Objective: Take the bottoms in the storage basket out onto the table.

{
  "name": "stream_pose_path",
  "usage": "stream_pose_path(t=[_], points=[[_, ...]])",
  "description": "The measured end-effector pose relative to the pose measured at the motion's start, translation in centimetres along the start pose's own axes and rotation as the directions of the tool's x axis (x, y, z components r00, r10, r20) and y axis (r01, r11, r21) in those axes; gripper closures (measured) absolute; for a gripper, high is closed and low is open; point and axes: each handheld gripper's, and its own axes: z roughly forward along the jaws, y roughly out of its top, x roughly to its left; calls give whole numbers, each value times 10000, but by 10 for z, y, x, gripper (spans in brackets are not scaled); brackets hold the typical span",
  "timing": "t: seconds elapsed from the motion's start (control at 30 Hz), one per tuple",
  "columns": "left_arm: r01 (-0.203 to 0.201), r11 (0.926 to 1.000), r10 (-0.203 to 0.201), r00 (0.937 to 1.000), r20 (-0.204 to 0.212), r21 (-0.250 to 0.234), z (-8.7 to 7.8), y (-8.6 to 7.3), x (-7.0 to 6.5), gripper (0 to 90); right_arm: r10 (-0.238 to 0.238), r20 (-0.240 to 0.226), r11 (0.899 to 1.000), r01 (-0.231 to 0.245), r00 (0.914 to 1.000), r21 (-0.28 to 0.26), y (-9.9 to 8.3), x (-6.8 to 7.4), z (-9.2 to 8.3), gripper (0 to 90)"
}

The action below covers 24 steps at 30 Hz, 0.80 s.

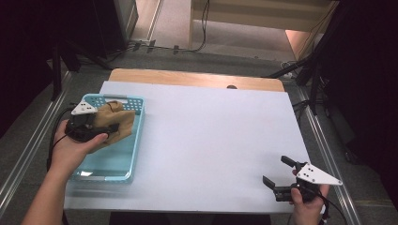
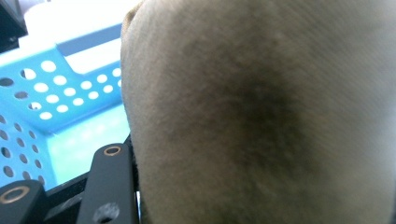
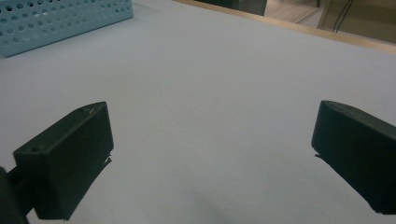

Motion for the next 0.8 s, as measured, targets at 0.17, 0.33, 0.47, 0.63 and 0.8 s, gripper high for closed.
stream_pose_path(t=[0.17, 0.33, 0.47, 0.63, 0.8], points=[[354, 9965, -356, 9994, -21, -752, -10, 1, -3, 409, -15, -17, 10000, 15, 10000, -11, 0, 1, 0, 0], [668, 9894, -680, 9977, -47, -1288, -17, 2, -5, 408, -4, -15, 10000, 4, 10000, -20, 0, 1, 0, 0], [773, 9846, -797, 9968, -87, -1568, -21, 3, -6, 408, 42, -37, 10000, -42, 10000, -20, 0, 1, 1, 0], [794, 9753, -821, 9966, -46, -2063, -26, 3, -12, 407, 1, -72, 10000, -1, 10000, 2, 0, 2, 2, 0], [827, 9717, -837, 9965, 47, -2213, -26, 4, -15, 405, -6, -80, 10000, 6, 10000, -1, 0, 2, 2, 0]])
